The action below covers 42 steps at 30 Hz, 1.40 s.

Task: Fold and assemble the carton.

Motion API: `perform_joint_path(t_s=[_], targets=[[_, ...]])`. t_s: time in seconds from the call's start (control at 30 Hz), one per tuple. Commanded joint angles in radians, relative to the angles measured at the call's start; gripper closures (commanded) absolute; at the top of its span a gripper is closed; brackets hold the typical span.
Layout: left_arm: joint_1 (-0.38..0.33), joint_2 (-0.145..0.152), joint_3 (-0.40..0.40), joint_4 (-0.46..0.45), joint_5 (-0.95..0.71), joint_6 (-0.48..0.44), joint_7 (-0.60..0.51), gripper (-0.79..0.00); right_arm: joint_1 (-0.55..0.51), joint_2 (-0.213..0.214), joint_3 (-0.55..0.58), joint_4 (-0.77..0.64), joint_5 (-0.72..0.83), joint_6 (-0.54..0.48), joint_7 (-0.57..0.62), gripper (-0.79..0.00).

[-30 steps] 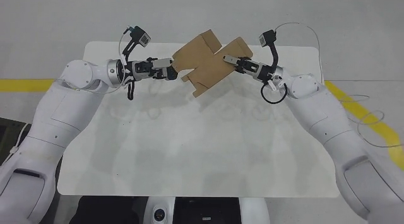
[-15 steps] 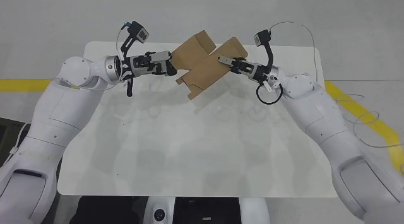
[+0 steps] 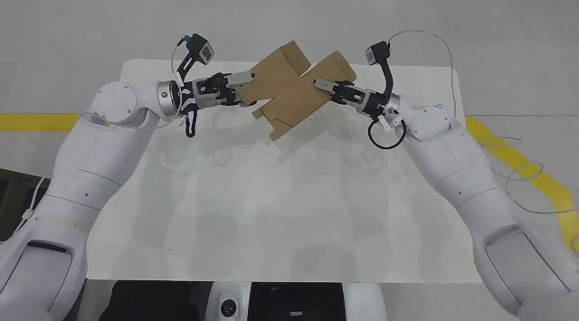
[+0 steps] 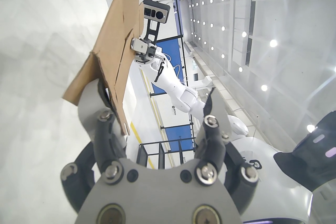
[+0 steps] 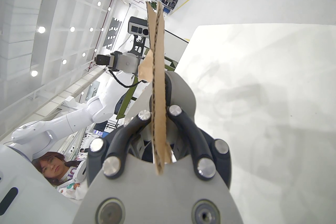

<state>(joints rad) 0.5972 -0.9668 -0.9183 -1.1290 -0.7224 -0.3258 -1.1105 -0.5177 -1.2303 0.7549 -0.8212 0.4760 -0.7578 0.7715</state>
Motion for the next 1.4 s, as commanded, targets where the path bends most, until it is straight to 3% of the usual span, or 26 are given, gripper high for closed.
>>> perform_joint_path(t_s=[0.0, 0.13, 0.8, 1.0, 1.1, 1.23, 1.27, 1.3, 1.33, 1.37], targets=[[-0.001, -0.004, 0.000, 0.005, 0.002, 0.010, 0.004, -0.471, -0.001, -0.001, 0.005, 0.000, -0.005, -0.001, 0.001, 0.000], [-0.003, -0.009, 0.000, 0.014, 0.027, 0.013, 0.013, -0.391, -0.003, -0.004, 0.016, 0.001, -0.017, 0.002, 0.005, 0.000], [0.009, -0.031, -0.010, 0.040, 0.116, 0.024, 0.031, -0.212, -0.015, -0.016, 0.060, -0.007, -0.081, 0.006, 0.011, 0.000], [0.014, -0.039, -0.011, 0.052, 0.120, 0.039, 0.034, -0.099, -0.022, -0.019, 0.072, -0.010, -0.091, 0.004, 0.009, 0.000], [0.014, -0.044, -0.010, 0.064, 0.121, 0.040, 0.031, 0.000, -0.026, -0.021, 0.078, -0.011, -0.094, 0.003, 0.010, 0.000], [0.012, -0.050, -0.010, 0.077, 0.120, 0.040, 0.027, 0.000, -0.030, -0.023, 0.087, -0.012, -0.098, 0.002, 0.011, 0.000], [0.011, -0.052, -0.011, 0.079, 0.118, 0.041, 0.025, 0.000, -0.031, -0.024, 0.089, -0.013, -0.099, 0.001, 0.011, -0.157], [0.011, -0.053, -0.012, 0.080, 0.116, 0.042, 0.024, 0.000, -0.033, -0.024, 0.092, -0.011, -0.097, 0.002, 0.011, -0.372], [0.010, -0.054, -0.015, 0.081, 0.114, 0.041, 0.022, 0.000, -0.034, -0.024, 0.095, -0.009, -0.096, 0.003, 0.011, -0.785], [0.009, -0.055, -0.017, 0.080, 0.111, 0.041, 0.020, 0.000, -0.036, -0.024, 0.099, -0.006, -0.093, 0.003, 0.010, -0.785]])
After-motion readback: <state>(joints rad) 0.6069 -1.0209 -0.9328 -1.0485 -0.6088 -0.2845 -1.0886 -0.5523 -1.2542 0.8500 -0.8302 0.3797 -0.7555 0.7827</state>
